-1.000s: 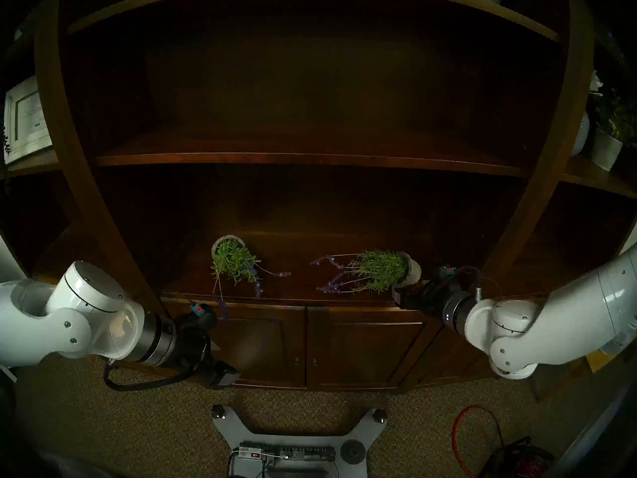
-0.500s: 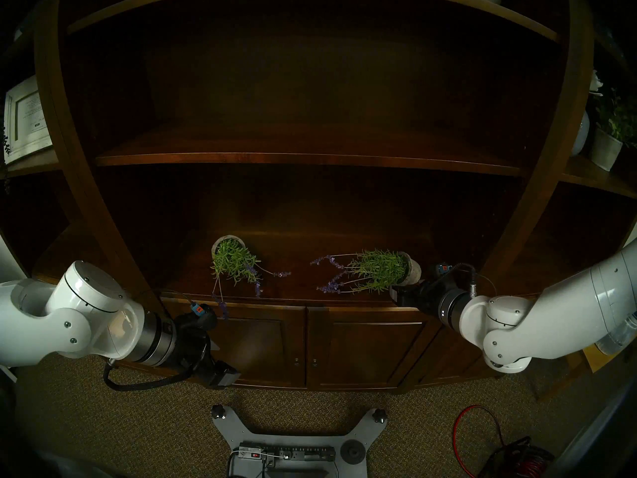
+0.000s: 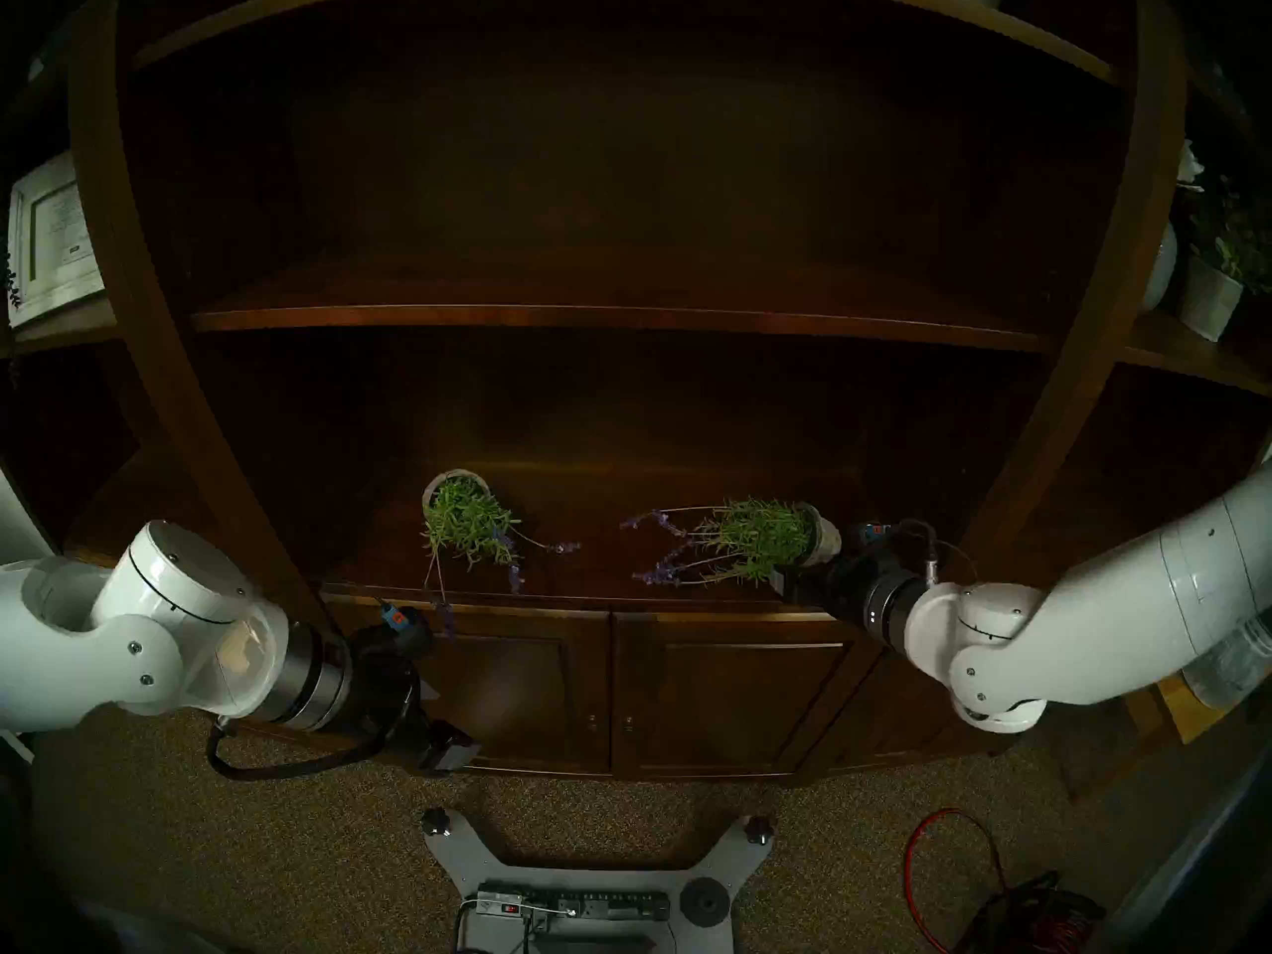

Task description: Place the fake decorative plant upright

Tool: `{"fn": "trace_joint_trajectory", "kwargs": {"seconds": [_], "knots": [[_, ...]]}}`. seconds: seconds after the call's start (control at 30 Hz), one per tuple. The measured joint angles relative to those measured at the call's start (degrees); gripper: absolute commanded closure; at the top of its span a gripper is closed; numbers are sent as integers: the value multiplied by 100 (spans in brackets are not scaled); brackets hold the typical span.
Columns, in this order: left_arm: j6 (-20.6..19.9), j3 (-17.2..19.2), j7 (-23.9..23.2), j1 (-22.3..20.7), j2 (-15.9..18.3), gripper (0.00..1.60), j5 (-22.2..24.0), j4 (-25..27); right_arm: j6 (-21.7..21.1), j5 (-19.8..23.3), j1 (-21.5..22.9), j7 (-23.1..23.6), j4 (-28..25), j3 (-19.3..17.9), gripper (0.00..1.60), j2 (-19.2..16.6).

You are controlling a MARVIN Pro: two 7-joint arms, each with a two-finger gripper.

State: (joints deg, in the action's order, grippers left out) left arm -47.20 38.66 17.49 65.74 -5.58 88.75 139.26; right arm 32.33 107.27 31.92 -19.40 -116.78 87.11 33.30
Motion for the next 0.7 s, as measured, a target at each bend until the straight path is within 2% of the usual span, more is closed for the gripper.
{"fn": "trace_joint_trajectory", "kwargs": {"seconds": [0.7], "knots": [[0,0,0,0,0,0,0,0,42,293,-493,-129,225,-463,0,258]]}}
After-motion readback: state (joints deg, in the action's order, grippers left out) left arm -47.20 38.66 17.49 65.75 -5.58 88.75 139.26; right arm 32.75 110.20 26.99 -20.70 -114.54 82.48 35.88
